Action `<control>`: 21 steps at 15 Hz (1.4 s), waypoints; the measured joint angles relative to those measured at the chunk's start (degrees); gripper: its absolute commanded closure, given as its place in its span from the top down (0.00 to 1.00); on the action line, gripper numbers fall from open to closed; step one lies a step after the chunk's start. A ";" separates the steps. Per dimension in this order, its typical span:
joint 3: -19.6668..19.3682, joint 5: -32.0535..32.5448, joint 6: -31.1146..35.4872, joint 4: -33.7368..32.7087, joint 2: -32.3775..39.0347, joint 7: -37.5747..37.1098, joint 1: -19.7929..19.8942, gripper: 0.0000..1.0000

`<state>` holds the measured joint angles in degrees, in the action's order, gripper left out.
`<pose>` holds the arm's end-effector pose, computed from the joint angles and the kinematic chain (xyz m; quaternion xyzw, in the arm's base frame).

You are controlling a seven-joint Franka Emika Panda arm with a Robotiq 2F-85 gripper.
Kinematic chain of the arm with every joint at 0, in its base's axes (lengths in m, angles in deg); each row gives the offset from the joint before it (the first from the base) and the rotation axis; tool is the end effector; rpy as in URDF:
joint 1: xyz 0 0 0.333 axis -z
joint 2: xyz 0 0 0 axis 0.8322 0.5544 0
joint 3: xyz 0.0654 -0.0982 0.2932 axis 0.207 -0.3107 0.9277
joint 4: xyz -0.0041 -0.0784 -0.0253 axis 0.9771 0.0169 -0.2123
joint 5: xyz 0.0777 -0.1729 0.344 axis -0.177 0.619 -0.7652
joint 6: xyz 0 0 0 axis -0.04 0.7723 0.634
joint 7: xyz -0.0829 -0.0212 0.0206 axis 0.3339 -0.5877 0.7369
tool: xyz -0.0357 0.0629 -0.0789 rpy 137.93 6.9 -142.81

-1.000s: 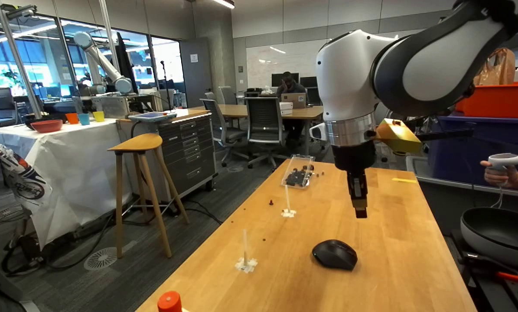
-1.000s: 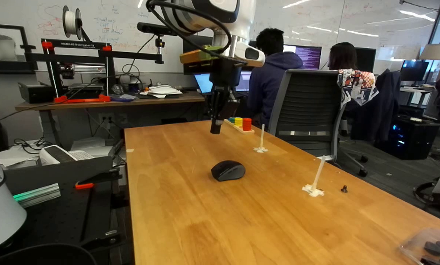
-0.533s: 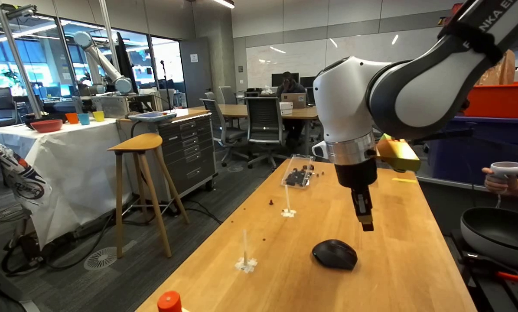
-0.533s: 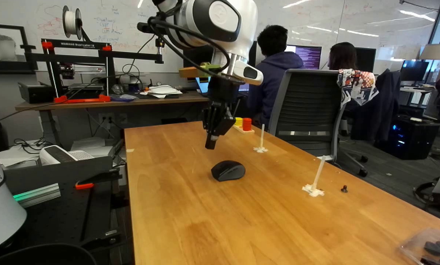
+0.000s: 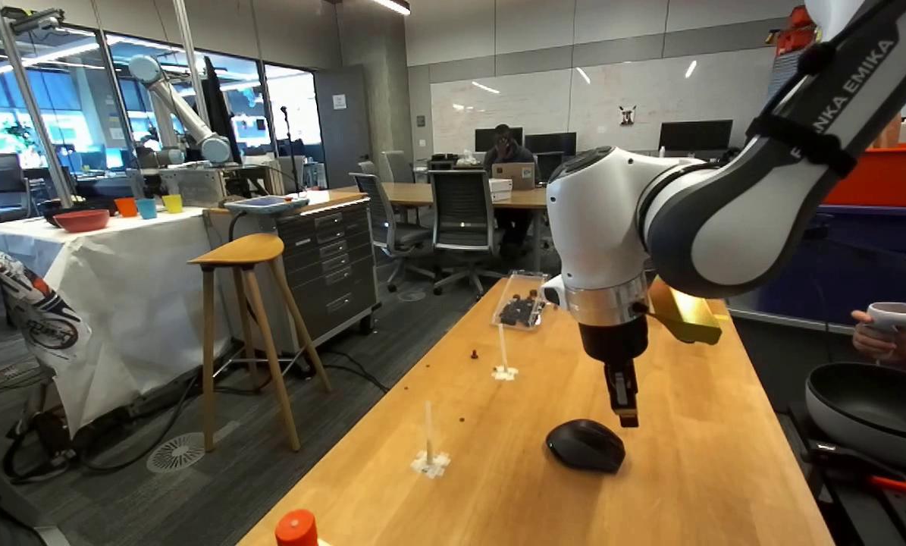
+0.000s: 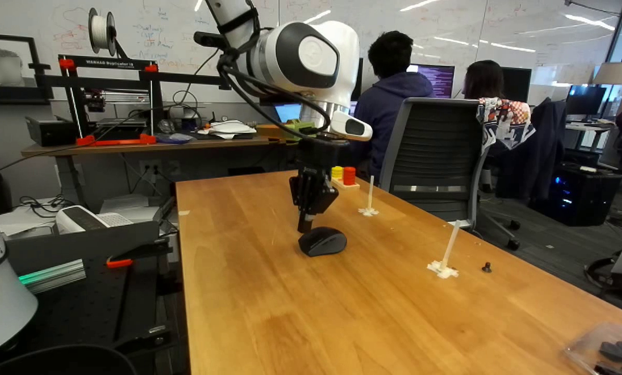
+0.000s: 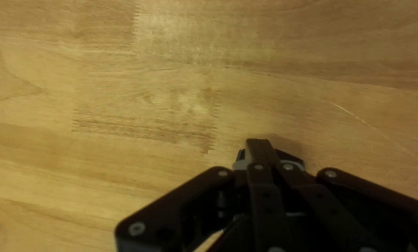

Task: Left click the mouse

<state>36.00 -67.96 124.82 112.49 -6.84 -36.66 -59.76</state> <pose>0.4960 0.0383 0.2117 0.9880 0.0747 -0.1103 0.0780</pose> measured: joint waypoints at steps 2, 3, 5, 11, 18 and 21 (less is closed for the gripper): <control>0.00 0.49 1.95 0.00 1.35 -0.74 -0.27 0.01; 0.00 0.52 2.79 -0.01 1.96 -1.01 -0.37 0.01; 0.00 0.53 4.18 -0.03 3.00 -1.29 -0.53 0.01; -0.13 0.53 5.02 -0.19 4.45 -1.66 -0.58 0.01; -0.16 0.47 4.99 -0.24 3.99 -1.67 -0.80 0.03; 0.22 0.43 4.65 0.02 1.07 -1.59 -1.12 0.03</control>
<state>36.22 -67.53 129.47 112.51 -5.76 -38.26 -60.89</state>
